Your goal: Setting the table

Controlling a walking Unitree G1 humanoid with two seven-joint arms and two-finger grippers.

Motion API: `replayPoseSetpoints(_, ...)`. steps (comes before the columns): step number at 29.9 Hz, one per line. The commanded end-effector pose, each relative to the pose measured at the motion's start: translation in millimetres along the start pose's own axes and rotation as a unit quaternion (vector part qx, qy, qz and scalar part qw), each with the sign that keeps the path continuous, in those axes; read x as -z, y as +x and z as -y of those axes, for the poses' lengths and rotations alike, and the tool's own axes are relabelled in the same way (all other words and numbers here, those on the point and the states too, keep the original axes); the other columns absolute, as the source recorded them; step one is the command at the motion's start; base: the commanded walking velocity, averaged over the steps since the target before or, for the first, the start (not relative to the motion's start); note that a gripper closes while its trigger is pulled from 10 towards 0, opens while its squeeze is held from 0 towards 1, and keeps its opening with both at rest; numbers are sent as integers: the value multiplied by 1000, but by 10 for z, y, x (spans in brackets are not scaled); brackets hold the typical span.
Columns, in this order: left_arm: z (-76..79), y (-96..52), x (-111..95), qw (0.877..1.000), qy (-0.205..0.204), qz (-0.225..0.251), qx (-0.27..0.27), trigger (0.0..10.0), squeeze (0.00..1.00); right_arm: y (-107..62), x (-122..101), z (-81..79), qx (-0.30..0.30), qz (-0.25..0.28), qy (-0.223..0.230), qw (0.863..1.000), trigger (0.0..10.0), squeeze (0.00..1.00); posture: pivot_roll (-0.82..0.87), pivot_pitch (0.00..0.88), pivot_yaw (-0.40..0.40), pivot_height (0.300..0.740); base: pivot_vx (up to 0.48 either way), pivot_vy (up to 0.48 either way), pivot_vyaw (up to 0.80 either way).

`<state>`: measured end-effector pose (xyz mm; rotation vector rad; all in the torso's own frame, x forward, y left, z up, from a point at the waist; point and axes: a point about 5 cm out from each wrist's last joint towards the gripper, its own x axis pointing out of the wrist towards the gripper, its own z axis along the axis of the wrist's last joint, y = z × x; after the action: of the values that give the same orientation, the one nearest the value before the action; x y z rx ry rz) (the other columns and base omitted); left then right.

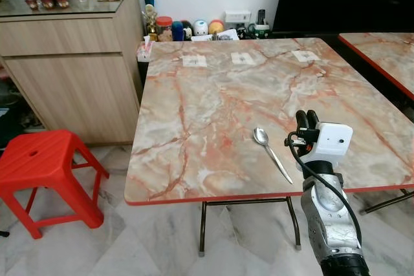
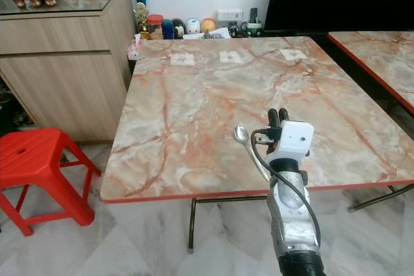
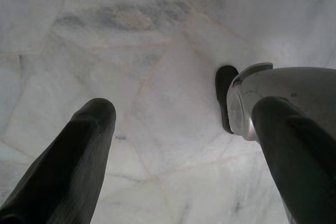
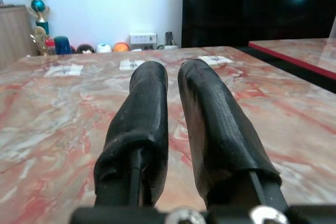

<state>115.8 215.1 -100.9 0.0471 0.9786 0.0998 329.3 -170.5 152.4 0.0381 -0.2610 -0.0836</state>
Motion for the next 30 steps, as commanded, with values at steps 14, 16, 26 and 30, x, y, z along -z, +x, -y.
replayPoseSetpoints(14, 48, 22, -51, 1000, 7, 4, 7, 10000, 0, -100, 44, -53, -32, -15, -13, 999, 10000, 0, 21, 76, 1, 740, 111, 0, 129)
replayPoseSetpoints(16, 54, 22, -49, 1000, 8, 3, 8, 10000, 0, -123, 56, -47, -34, -18, -12, 999, 10000, 0, 20, 77, 1, 740, 0, 0, 669)
replayPoseSetpoints(26, -17, 3, -2, 1000, 9, -5, 5, 10000, 0, -214, 137, 8, -24, -47, -11, 999, 10000, 0, 20, 80, -1, 740, 0, 0, 534)
replayPoseSetpoints(30, -62, -7, 14, 1000, 9, -7, 1, 10000, 0, -290, 209, 43, -10, -72, -22, 997, 10000, 0, 23, 81, -3, 740, 0, 0, 0)
